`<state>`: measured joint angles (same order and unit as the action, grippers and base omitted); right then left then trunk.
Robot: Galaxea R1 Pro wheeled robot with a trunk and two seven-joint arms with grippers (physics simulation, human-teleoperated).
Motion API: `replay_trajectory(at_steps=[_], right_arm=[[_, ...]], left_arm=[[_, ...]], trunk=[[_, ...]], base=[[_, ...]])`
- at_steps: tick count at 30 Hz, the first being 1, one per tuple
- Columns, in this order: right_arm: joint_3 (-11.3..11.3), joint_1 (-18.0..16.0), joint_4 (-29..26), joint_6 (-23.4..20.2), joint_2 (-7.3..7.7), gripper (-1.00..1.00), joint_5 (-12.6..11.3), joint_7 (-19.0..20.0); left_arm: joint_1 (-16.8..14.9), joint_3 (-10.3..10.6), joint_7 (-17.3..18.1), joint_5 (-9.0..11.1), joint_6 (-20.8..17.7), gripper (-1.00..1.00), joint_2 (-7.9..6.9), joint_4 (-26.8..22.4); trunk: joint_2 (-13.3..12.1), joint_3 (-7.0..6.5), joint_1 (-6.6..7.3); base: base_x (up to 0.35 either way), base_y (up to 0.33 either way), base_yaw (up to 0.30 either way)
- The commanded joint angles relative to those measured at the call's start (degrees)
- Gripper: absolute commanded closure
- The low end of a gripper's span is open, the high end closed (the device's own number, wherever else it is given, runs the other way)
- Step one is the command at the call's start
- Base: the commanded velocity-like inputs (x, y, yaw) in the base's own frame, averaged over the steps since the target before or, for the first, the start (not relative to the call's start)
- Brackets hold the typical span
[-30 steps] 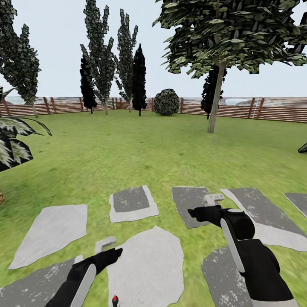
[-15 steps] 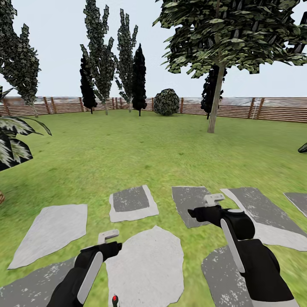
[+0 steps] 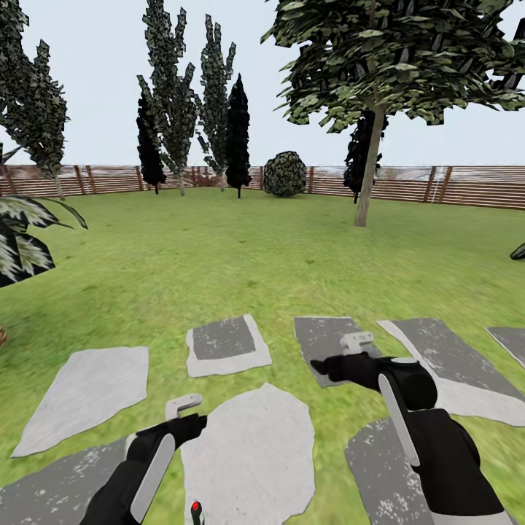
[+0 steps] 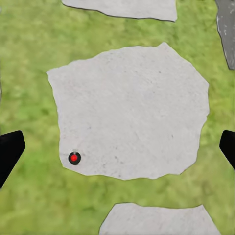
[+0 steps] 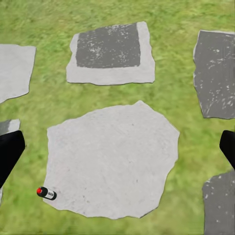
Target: Pick up the pesticide atomizer in the garden and spray insectifuge to fully cover both potted plants in the garden.
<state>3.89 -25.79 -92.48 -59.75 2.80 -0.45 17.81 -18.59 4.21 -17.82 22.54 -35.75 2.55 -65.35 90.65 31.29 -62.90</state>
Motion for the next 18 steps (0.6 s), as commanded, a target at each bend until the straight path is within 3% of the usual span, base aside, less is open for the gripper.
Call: replay_trajectory(at_steps=[1,18], right_arm=[[0.07,-0.05,-0.05,-0.25,0.03,-1.0,-0.01,0.33],[-0.33,-0.05,-0.03,-0.25,0.16,-1.0,0.17,1.44]], left_arm=[[-0.04,0.1,-0.5,0.65,-0.01,-1.0,0.01,0.01],[-0.04,-0.06,-0.22,0.98,0.22,-1.0,-0.02,0.31]], trunk=[[0.45,0.25,-0.22],[7.27,3.3,-3.96]], base=[[0.0,0.0,0.0],[0.0,0.0,0.0]])
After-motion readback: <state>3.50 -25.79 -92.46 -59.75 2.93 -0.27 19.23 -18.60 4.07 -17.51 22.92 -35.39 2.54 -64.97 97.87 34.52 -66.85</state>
